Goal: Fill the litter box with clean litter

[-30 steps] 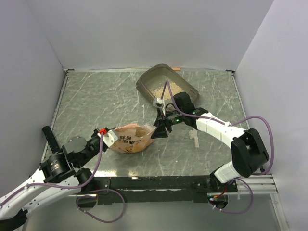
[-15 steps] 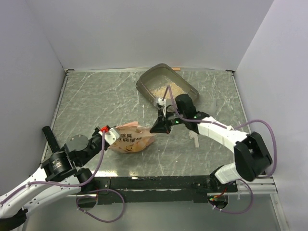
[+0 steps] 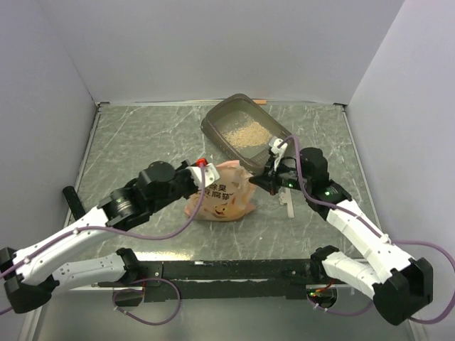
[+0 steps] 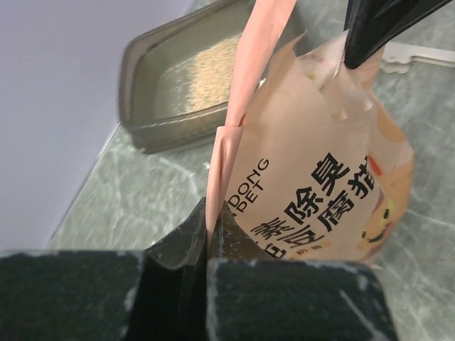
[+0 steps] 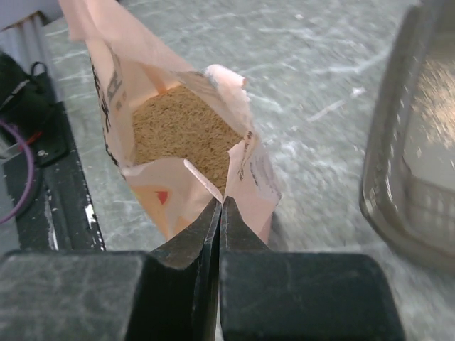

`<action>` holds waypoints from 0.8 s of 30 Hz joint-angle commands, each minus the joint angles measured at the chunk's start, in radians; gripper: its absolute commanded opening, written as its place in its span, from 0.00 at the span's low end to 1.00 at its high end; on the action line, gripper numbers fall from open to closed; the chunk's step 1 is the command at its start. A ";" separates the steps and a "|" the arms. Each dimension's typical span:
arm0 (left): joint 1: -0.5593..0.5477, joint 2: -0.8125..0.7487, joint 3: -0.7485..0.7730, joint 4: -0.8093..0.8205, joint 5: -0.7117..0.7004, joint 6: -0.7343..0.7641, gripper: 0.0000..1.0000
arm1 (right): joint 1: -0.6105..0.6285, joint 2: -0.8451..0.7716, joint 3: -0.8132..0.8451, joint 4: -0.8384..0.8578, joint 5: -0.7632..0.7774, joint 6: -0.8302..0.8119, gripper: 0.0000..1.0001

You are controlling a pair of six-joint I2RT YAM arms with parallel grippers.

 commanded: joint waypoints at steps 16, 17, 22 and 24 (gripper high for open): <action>0.160 -0.159 -0.064 0.124 0.136 -0.259 0.55 | -0.030 -0.200 -0.168 -0.076 0.228 0.175 0.00; 0.215 -0.200 -0.079 0.129 0.176 -0.264 0.59 | -0.030 -0.197 -0.171 -0.076 0.221 0.178 0.00; 0.366 -0.293 -0.208 0.147 0.401 -0.322 0.67 | -0.032 -0.199 -0.174 -0.081 0.210 0.191 0.00; 0.450 -0.303 -0.263 0.165 0.467 -0.345 0.68 | -0.030 -0.202 -0.173 -0.079 0.199 0.196 0.00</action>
